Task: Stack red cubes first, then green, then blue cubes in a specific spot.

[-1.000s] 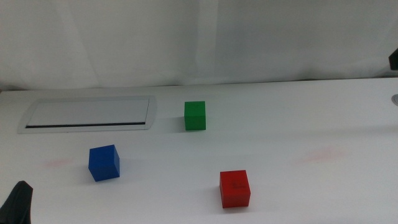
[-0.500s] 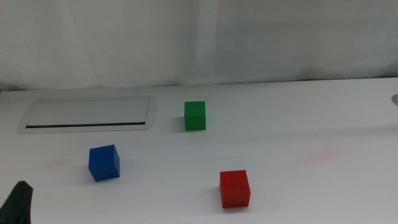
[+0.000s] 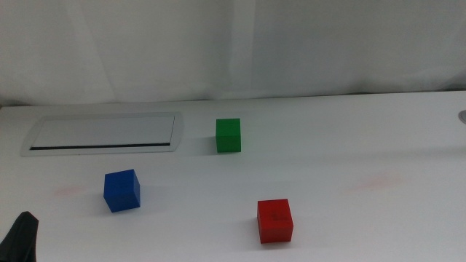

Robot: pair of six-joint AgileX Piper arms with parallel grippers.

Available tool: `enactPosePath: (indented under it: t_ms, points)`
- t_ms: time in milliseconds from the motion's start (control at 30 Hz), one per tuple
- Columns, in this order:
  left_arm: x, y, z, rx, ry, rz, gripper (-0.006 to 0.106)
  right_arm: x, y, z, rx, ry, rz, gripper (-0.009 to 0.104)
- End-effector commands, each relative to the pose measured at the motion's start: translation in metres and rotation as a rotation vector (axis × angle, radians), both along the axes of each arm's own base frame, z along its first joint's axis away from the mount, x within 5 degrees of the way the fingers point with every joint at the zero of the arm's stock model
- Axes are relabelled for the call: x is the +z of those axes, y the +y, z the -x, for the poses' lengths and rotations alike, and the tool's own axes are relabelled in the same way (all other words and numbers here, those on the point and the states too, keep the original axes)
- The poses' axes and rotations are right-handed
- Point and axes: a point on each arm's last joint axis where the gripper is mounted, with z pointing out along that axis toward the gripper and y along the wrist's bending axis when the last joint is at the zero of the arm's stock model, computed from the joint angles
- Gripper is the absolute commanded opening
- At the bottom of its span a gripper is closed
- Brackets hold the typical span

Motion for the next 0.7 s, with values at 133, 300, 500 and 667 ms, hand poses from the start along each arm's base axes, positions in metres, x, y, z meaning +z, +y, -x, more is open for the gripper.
enactPosePath:
  t_ms: [133,300,500,667]
  points:
    - [-0.013,0.000,0.000,-0.005,0.034,0.012,0.087,-0.057,0.007,-0.030,0.020,-0.117,-0.050,-0.003]
    - [-0.013,0.000,0.000,-0.005,0.034,0.012,0.087,-0.101,0.008,-0.034,0.029,-0.066,-0.041,-0.003]
    - [-0.011,0.000,0.000,-0.004,0.011,0.011,0.087,-0.117,0.009,-0.033,0.027,-0.060,-0.088,-0.003]
    - [-0.009,0.000,0.000,-0.003,-0.002,0.011,0.087,-0.118,0.009,-0.033,0.027,-0.055,-0.084,-0.003]
